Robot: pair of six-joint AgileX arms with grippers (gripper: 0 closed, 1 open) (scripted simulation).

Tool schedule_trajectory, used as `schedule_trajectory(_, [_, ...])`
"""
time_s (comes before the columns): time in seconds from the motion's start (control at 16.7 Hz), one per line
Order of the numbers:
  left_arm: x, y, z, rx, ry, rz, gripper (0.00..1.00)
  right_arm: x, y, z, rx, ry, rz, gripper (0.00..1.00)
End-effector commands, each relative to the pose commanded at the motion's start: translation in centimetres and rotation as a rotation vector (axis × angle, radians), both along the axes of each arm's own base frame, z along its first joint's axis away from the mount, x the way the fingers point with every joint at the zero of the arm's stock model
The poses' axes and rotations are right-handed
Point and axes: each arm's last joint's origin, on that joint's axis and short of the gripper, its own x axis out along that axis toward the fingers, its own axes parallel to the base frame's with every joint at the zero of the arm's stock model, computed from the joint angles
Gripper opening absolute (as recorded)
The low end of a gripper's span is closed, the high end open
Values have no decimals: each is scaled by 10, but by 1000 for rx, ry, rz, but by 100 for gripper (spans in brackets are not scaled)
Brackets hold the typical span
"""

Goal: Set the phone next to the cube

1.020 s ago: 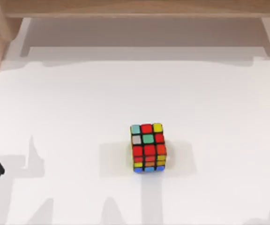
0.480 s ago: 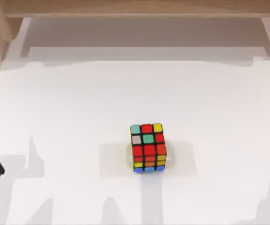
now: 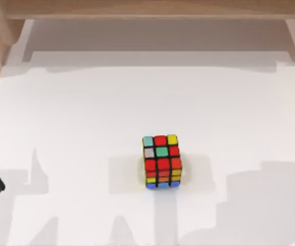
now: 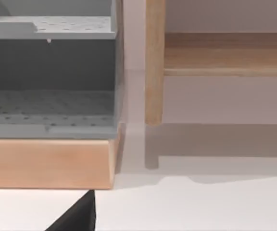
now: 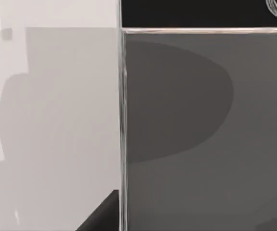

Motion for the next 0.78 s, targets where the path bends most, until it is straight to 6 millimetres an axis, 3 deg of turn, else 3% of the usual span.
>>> schedule_trajectory(0.36, [0, 0, 0, 0, 0, 0, 100, 34, 48, 18, 32, -17, 30, 0])
schedule_trajectory(0.78, [0, 0, 0, 0, 0, 0, 100, 60, 123, 20, 71, 44, 61, 0])
